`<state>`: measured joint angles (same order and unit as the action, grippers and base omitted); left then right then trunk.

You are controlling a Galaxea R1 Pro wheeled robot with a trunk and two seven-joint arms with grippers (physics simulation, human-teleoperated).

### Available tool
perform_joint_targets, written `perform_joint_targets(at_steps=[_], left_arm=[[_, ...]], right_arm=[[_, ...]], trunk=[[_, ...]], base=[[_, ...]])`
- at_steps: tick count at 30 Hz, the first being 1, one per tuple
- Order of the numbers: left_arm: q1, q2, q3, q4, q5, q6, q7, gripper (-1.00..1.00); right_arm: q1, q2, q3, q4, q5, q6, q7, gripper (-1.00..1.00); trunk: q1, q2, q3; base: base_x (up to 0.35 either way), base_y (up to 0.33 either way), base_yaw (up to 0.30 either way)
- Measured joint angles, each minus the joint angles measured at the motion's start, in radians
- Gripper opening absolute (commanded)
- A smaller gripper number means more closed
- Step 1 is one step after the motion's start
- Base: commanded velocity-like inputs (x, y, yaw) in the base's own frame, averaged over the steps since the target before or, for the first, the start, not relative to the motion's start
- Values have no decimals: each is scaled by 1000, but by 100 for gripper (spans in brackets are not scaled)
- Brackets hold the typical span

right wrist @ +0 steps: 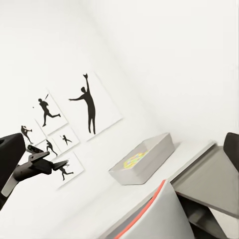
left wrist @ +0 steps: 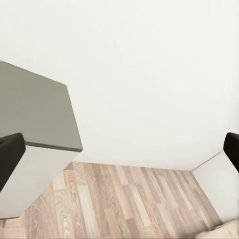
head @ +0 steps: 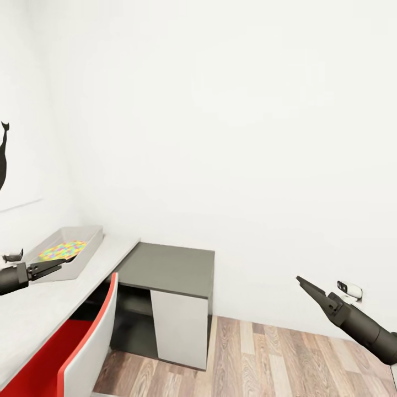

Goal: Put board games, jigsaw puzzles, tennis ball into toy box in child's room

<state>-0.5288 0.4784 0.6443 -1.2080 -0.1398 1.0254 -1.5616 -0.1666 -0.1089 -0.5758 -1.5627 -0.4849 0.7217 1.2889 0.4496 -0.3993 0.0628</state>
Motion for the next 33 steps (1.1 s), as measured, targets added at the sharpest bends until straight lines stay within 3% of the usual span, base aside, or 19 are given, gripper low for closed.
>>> perform_joint_targets(at_steps=[19, 25, 29, 33], left_arm=[[0, -10, -2, -3, 0, 0, 0, 100], [0, -36, -7, -6, -1, -12, 0, 100], [0, -74, -46, -8, -5, -20, 0, 100], [0, -117, -143, -8, -11, -27, 0, 100]], right_arm=[[-2, 0, -1, 1, 2, 1, -2, 100], [-3, 0, 1, 11, 10, 0, -11, 100], [-7, 0, 5, 34, 13, -1, -45, 100], [-15, 1, 9, 91, 16, -5, -140, 100]], trunk=[[0, 0, 23], [0, 0, 30], [0, 0, 35], [0, 0, 40]], base=[[0, 0, -211], [0, 0, -211], [0, 0, -212], [0, 0, -218]])
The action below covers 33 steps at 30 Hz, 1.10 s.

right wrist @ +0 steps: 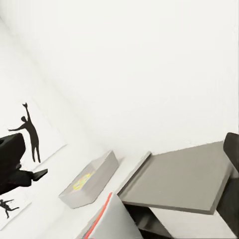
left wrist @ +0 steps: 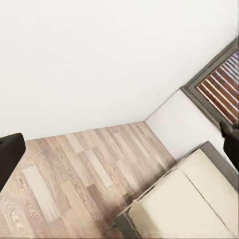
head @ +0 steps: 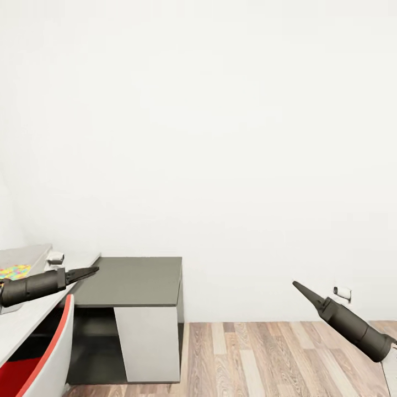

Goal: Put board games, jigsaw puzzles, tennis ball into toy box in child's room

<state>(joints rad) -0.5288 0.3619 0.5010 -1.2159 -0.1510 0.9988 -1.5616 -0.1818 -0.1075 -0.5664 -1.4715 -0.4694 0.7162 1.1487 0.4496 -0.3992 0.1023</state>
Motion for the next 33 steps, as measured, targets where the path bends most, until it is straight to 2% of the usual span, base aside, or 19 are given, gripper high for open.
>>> perform_joint_targets(at_steps=[2, 3, 5, 6, 9, 10, 13, 15, 17, 19, 21, 22, 24, 25, 26, 28, 29, 31, 33], left_arm=[[0, -26, -45, 4, -5, -2, 0, 100], [-2, -42, -60, 9, -9, -3, 24, 100], [-3, -80, -78, 18, -20, -6, 134, 100], [-4, -90, -80, 20, -21, -7, 171, 100], [-6, -133, -87, 28, -24, -25, 396, 100], [-7, -136, -87, 32, -23, -29, 431, 100], [-8, -145, -89, 99, -25, -52, 593, 100], [-8, -147, -91, 158, -26, -64, 653, 100], [-9, -148, -94, 247, -29, -103, 729, 100], [-9, -149, -96, 363, -30, -171, 828, 100], [-8, -152, -97, 518, -32, -266, 954, 100], [-9, -153, -98, 565, -29, -295, 989, 100], [-8, -157, -101, 736, -31, -421, 1125, 100], [-9, -160, -101, 779, -29, -454, 1160, 100], [-8, -170, -102, 882, -29, -546, 1252, 100], [-6, -184, -103, 1008, -29, -668, 1361, 100], [-5, -187, -103, 1036, -28, -699, 1386, 100], [7, -201, -104, 1119, -28, -803, 1466, 100], [37, -212, -103, 1168, -28, -881, 1526, 100]], right_arm=[[-4, 0, 15, 41, 3, -3, -87, 100], [-9, -1, 32, 65, 5, -7, -143, 100], [-29, 0, 81, 114, 6, -25, -275, 100], [-35, 0, 96, 130, 5, -33, -311, 100], [-94, 0, 201, 271, 6, -98, -506, 100], [-108, 0, 220, 300, 5, -107, -534, 100], [-174, 0, 321, 446, 7, -139, -661, 100], [-189, 0, 372, 524, 8, -149, -718, 100], [-198, 0, 424, 620, 10, -161, -781, 100], [-200, 0, 460, 694, 10, -193, -828, 100], [-195, -1, 487, 754, 10, -232, -866, 100], [-195, -2, 495, 770, 10, -240, -876, 100], [-193, -4, 520, 838, 15, -269, -910, 100], [-192, -4, 526, 859, 17, -279, -918, 100], [-191, -3, 539, 926, 33, -316, -935, 100], [-192, -1, 559, 1041, 66, -387, -953, 100], [-192, -1, 565, 1072, 77, -407, -956, 100], [-192, 7, 588, 1173, 127, -487, -967, 100], [-192, 30, 601, 1245, 165, -557, -975, 100]], trunk=[[0, 0, 2], [0, 0, 2], [0, 0, 3], [0, 0, 3], [0, 0, 3], [0, 0, 3], [0, 0, 3], [0, 0, 3], [0, 0, 3], [0, 0, 3], [0, 0, 3], [0, 0, 3], [0, 0, 3], [0, 0, 3], [0, 0, 3], [0, 0, 3], [0, 0, 3], [0, 0, 3], [0, 0, 3]], base=[[0, 0, -149], [0, 0, -74], [0, 0, -43], [0, 0, -24], [0, 0, -11], [0, 0, -5], [0, 0, -2], [0, 0, -1], [0, 0, 0], [0, 0, 0], [0, 0, 0], [0, 0, 0], [0, 0, 0], [0, 0, 0], [0, 0, 0], [0, 0, 0], [0, 0, 0], [0, 0, 0], [0, 0, 0]])
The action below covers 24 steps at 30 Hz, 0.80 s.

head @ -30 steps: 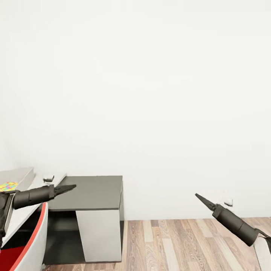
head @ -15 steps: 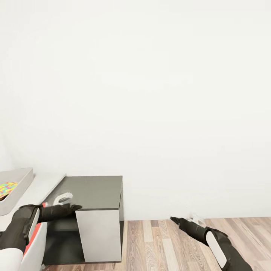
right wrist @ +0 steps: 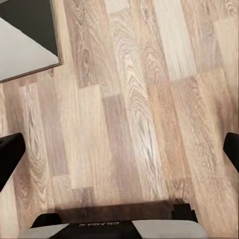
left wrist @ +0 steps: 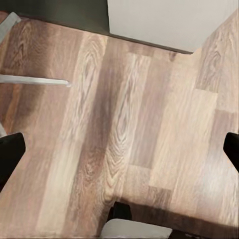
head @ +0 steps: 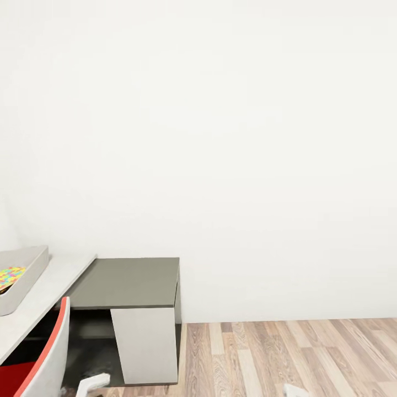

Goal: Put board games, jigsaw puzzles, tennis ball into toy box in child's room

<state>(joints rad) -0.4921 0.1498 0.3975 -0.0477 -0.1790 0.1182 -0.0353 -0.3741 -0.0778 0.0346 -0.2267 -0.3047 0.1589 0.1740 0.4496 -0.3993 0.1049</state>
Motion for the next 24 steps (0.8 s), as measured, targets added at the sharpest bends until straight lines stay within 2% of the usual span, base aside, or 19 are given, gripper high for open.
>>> perform_joint_targets(at_steps=[3, 8, 11, 14, 15, 18, 24], left_arm=[[64, -5, 0, 21, 1, -65, 41, 100], [191, -8, 0, 28, 1, -159, 60, 100], [243, -8, 0, 30, 2, -183, 63, 100], [290, -9, 0, 32, 1, -193, 64, 100], [334, -10, 0, 32, -5, -197, 64, 100], [364, -9, 0, 32, -29, -199, 64, 100], [383, -10, 0, 32, -79, -224, 66, 100]], right_arm=[[-2, 23, 6, 61, 19, -58, -14, 100], [50, 33, 10, 124, 30, -101, -29, 100], [75, 36, 14, 139, 41, -107, -42, 100], [97, 38, 18, 156, 76, -108, -70, 100], [112, 39, 19, 173, 126, -109, -95, 100], [118, 38, 19, 179, 145, -109, -104, 100], [121, 38, 19, 192, 152, -109, -111, 100]], trunk=[[0, 0, 0], [0, 0, -5], [0, 0, -9], [0, 0, -13], [0, 0, -15], [0, 0, -20], [0, 0, -29]], base=[[0, 0, 0], [0, 0, 0], [0, 0, 0], [0, 0, -24], [0, 0, -66], [0, 0, -73], [0, 0, -76]])
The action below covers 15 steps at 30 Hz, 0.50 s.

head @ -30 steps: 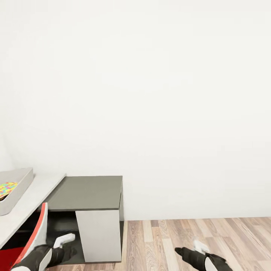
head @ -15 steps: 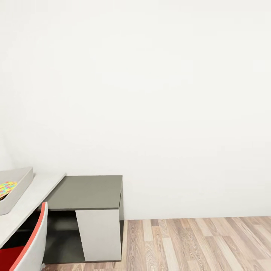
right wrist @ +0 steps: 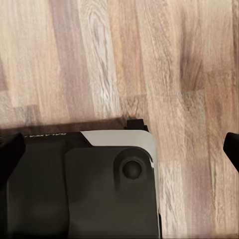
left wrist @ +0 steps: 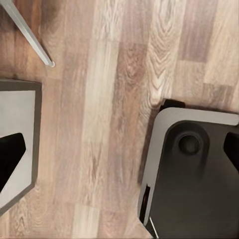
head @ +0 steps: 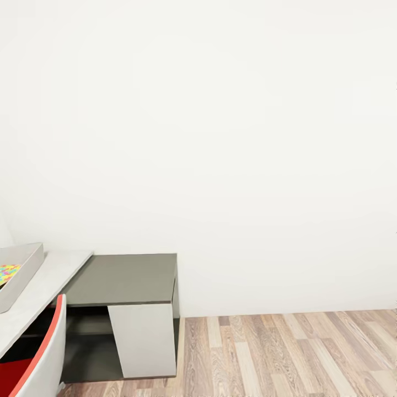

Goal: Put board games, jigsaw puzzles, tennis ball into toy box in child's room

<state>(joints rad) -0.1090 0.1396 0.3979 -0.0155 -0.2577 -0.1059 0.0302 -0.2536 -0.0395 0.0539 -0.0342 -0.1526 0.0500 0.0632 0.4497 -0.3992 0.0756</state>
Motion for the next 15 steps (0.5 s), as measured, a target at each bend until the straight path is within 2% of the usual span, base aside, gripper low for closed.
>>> perform_joint_targets(at_steps=[3, 15], left_arm=[[3, 0, 0, 0, -17, -14, 0, 100], [4, -1, 0, 3, -19, -11, 0, 100]], right_arm=[[0, 0, 0, 8, 1, -1, -7, 100], [0, 0, 0, 8, 1, -3, -10, 100]], trunk=[[0, 0, -5], [0, 0, -12]], base=[[0, 0, -72], [0, 0, -20]])
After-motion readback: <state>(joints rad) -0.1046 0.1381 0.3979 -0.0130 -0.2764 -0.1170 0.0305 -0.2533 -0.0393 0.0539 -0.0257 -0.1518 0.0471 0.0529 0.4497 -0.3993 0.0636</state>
